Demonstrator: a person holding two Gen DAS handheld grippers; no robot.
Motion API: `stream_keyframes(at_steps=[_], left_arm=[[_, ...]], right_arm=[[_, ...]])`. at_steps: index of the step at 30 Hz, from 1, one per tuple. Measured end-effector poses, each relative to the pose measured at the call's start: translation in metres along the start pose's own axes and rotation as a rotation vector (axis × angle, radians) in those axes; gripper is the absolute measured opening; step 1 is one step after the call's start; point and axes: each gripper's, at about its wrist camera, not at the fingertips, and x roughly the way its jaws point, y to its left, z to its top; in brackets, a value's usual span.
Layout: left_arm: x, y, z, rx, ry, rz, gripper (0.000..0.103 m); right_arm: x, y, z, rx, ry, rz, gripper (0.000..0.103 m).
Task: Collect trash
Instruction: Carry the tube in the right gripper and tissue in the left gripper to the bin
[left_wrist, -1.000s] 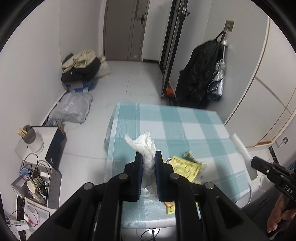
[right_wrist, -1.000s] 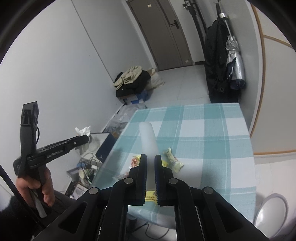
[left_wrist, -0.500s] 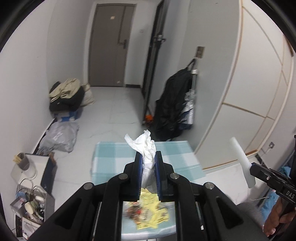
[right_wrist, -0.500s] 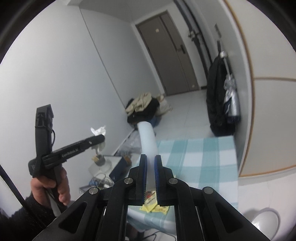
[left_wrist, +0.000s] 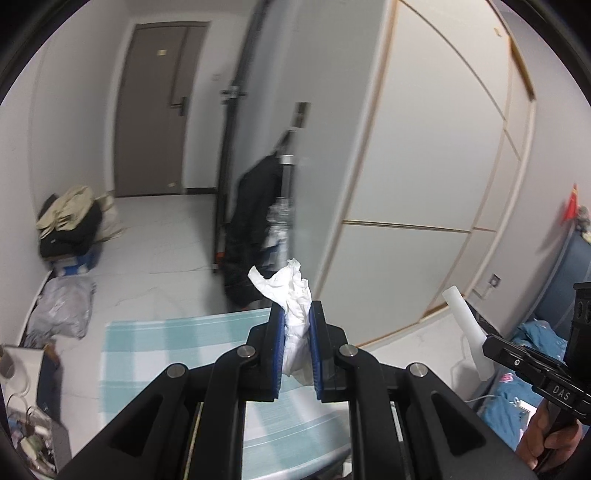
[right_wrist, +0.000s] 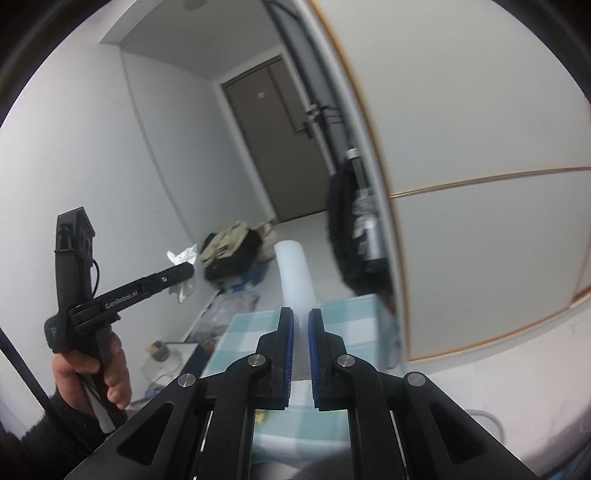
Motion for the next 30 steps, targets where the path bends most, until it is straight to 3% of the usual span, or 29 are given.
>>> stream_keyframes(at_steps=[13,21,24,30], left_arm=[[0.070,-0.091,-0.010,0.080,0.151,-0.225,0.008],[0.146,-0.141,-0.043,0.126,0.372,-0.354,0.008],[0.176,-0.151,-0.063,0.119,0.488,-0.404,0.008],[0.226,-0.163,-0.099,0.091,0.660,-0.423,0.008]], right_arm=[[-0.041,-0.117,-0.016,0.142,0.003,-0.249,0.007],[-0.044,-0.193,-0.059,0.305,0.098,-0.345,0.007],[-0.037,-0.221,-0.078,0.362,0.147,-0.369,0.007],[-0.011,-0.260,-0.117,0.459,0.251,-0.387,0.007]])
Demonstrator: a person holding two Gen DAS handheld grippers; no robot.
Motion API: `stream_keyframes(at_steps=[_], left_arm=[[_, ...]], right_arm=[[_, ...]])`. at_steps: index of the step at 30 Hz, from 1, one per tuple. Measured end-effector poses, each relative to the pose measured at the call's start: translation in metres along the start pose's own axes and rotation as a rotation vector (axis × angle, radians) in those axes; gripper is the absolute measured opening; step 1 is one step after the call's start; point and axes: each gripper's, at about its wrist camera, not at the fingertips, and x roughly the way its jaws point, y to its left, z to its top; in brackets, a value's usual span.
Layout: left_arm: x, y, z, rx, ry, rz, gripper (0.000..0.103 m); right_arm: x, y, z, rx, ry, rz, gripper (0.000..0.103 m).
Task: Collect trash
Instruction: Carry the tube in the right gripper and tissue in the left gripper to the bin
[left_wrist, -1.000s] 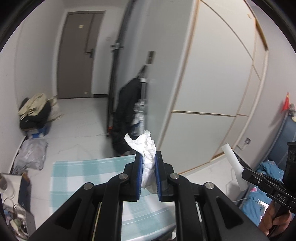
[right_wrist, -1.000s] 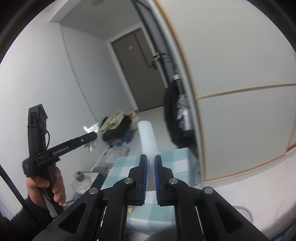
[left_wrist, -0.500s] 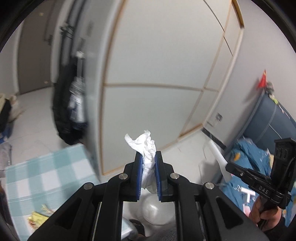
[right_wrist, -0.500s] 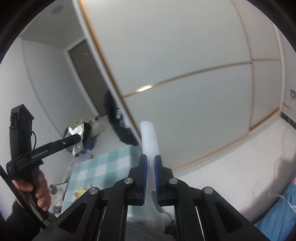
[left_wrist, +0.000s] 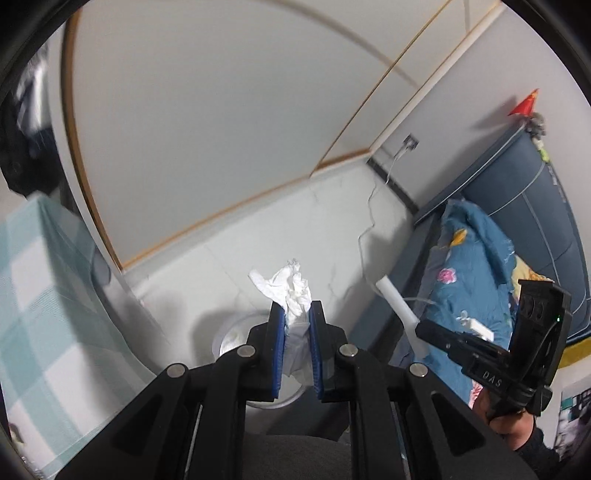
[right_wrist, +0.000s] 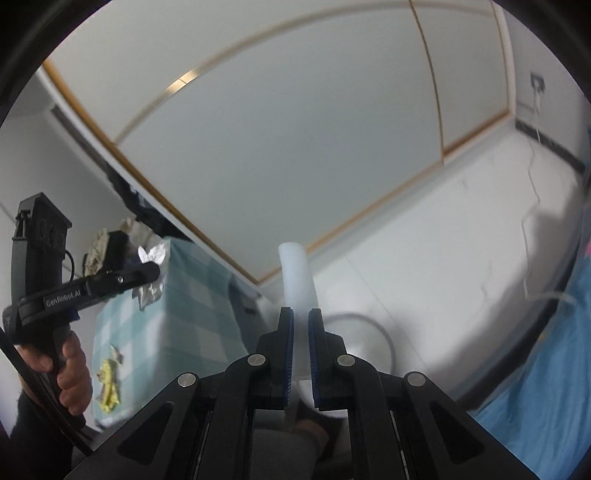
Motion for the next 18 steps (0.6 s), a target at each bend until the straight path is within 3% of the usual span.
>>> stream_keyframes(at_steps=[7,18], left_arm=[[0.053,0.010,-0.006,-0.034,0.155,-0.020,0.008],[0.116,0.025,-0.024,-0.080,0.356,-0.035,0.008]], right_arm=[[0.063,-0.036,-0.025,0.078,0.141,-0.001,0.007],[0.138,-0.056,-0.051,0.132,0.318,-0.017,0.011]])
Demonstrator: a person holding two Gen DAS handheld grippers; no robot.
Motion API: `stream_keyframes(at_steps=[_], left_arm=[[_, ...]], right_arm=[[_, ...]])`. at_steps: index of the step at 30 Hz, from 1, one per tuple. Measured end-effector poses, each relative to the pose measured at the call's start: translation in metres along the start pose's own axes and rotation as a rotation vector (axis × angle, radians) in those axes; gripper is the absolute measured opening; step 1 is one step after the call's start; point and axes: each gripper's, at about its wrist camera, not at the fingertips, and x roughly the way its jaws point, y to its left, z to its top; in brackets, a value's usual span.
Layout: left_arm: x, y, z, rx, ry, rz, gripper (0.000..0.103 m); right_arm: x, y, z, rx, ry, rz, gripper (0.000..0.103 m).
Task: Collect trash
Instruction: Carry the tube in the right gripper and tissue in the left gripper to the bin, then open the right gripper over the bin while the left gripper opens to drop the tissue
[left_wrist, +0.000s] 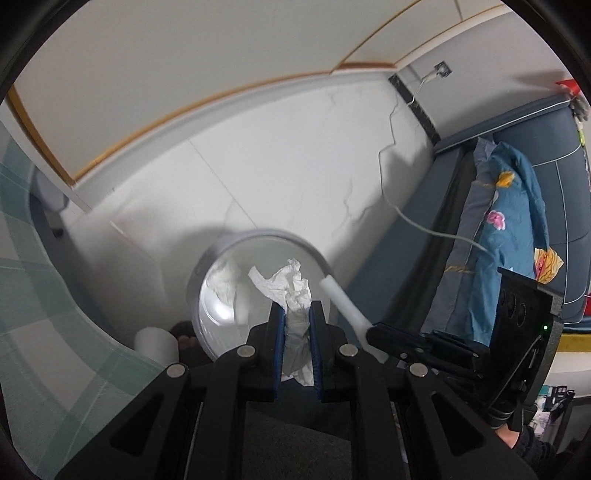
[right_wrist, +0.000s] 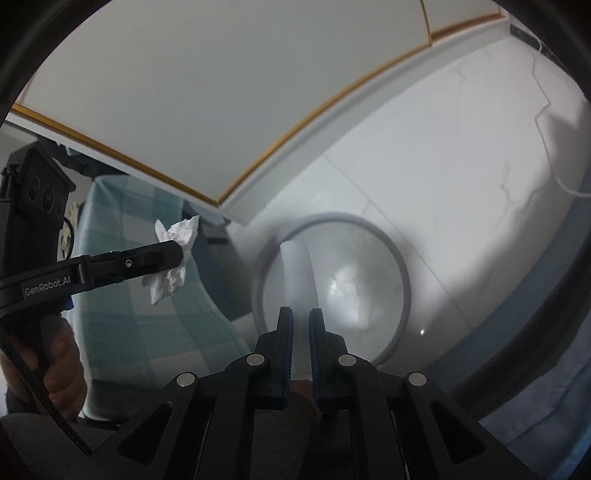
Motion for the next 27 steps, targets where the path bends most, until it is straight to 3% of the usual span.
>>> stream_keyframes(at_steps=[7,12,17,19,27], left_arm=[[0.018,0.006,0.000,-0.020,0.060,-0.001,0.008],[0.029,0.007,-0.001,-0.002,0.092,0.020,0.008],[0.034,0.005,0.000,0.024,0.111,0.040,0.009],[0.037,0.003,0.000,0.035,0.124,0.046,0.009],[0.051,-0.001,-0.001,0.067,0.187,0.075,0.011]], right_arm=[[0.021,-0.010,0.001,0.040,0.039,-0.018,0.013],[0.015,-0.012,0.000,0.058,0.013,-0.022,0.017],[-0.005,-0.016,-0.001,0.077,-0.061,-0.054,0.037],[-0.012,-0.017,0.000,0.082,-0.086,-0.060,0.050],[-0.023,-0.020,0.001,0.104,-0.117,-0.057,0.057]])
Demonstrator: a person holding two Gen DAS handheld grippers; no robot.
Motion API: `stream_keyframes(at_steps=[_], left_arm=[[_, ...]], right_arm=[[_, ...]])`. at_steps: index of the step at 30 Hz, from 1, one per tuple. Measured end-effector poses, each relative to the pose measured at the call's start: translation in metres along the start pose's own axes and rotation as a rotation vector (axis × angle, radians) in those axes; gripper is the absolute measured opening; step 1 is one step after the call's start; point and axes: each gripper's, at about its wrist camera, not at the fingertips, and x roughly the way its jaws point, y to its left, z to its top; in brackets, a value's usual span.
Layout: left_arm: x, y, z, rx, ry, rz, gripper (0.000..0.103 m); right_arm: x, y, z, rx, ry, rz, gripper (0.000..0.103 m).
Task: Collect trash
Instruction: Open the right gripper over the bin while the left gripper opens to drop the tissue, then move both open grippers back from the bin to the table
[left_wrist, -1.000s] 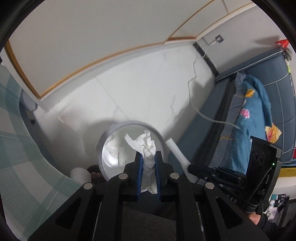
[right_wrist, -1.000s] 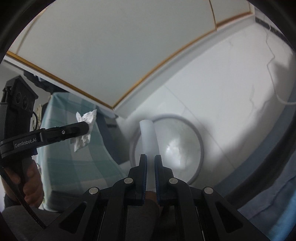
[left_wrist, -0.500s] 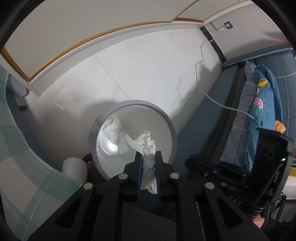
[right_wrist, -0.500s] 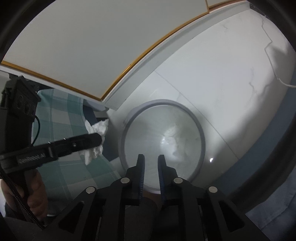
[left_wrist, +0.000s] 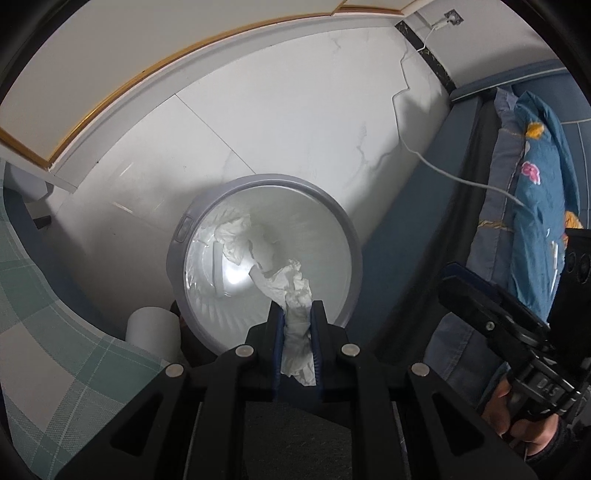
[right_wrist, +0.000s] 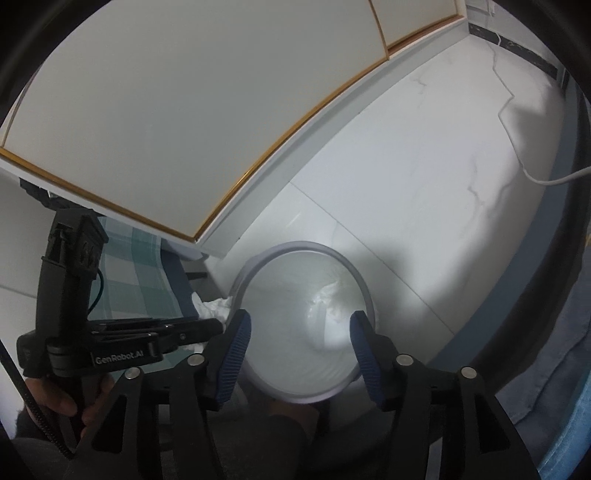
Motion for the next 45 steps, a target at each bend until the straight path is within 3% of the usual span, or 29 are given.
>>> stream_keyframes(at_steps=[8,12,15,19,27,30,36,39,45], left_arm=[[0.008,-0.001,0.000,0.002,0.033,0.027,0.026],[-0.001,-0.006,0.000,0.021,-0.003,0.026,0.028],[-0.010,-0.008,0.000,0.025,-0.044,0.043,0.035],[-0.026,-0.011,-0.002,0.043,-0.141,0.106,0.046],[-0.057,-0.017,-0.017,0.045,-0.302,0.186,0.046],[-0.073,-0.018,-0.020,0.038,-0.370,0.252,0.047],[-0.114,-0.018,-0.029,-0.004,-0.500,0.311,0.047],[-0.137,-0.019,-0.039,-0.036,-0.563,0.364,0.047],[-0.181,-0.014,-0.068,-0.103,-0.700,0.400,0.047]], right_arm=[[0.001,-0.001,-0.005,0.009,0.006,0.003,0.061],[0.000,-0.003,-0.008,0.019,0.002,-0.002,0.063],[-0.001,-0.004,-0.009,0.022,0.002,-0.008,0.069],[-0.007,-0.002,-0.010,0.015,-0.015,-0.039,0.075],[-0.023,0.008,-0.014,-0.010,-0.050,-0.024,0.076],[-0.032,0.017,-0.013,-0.028,-0.071,-0.013,0.079],[-0.060,0.038,-0.012,-0.077,-0.156,0.010,0.084],[-0.076,0.051,-0.013,-0.114,-0.199,0.010,0.086],[-0.114,0.088,-0.012,-0.195,-0.309,0.052,0.088]])
